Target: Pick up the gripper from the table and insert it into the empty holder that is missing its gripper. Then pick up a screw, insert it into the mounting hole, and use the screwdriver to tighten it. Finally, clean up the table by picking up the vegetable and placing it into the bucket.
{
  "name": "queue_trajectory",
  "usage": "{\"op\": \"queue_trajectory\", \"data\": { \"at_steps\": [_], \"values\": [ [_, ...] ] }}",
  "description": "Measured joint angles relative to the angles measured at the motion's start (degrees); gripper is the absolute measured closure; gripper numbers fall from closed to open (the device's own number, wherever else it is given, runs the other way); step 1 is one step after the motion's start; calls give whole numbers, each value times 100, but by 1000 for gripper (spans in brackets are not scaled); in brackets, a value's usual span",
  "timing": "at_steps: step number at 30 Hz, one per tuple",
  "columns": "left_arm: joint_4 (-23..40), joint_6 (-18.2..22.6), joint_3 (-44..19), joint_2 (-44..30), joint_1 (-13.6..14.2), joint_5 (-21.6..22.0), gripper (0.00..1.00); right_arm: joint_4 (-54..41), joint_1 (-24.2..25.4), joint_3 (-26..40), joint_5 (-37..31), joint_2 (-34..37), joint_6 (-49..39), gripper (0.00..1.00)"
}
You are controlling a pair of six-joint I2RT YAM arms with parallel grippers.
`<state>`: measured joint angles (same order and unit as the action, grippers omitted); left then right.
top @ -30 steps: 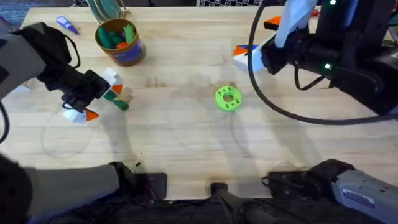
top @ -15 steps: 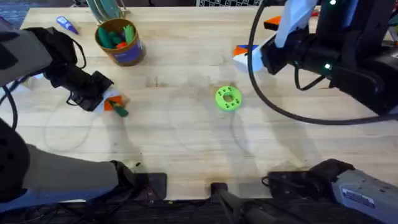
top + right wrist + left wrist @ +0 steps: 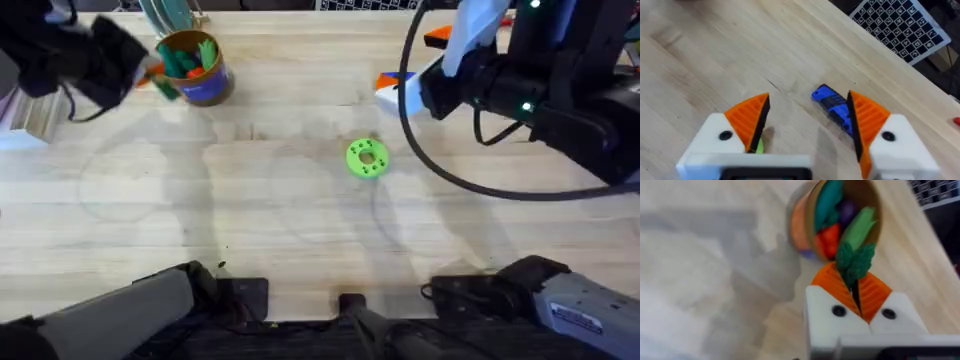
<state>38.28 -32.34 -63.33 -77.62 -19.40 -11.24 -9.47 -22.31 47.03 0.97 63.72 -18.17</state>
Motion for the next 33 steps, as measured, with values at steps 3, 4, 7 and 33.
{"op": "queue_trajectory", "data": {
  "at_steps": [3,4,7,33],
  "values": [
    [-707,-1,0,-158,155,-26,981,1,0,0,1,0,6,80],
    [-920,-2,0,-261,209,-35,981,0,0,0,1,1,19,80],
    [-1410,70,0,-612,382,-38,981,0,0,0,1,0,22,80],
    [-1767,1415,-48,-582,672,-766,16,-1079,0,129,1,-378,890,79]
  ]
}}
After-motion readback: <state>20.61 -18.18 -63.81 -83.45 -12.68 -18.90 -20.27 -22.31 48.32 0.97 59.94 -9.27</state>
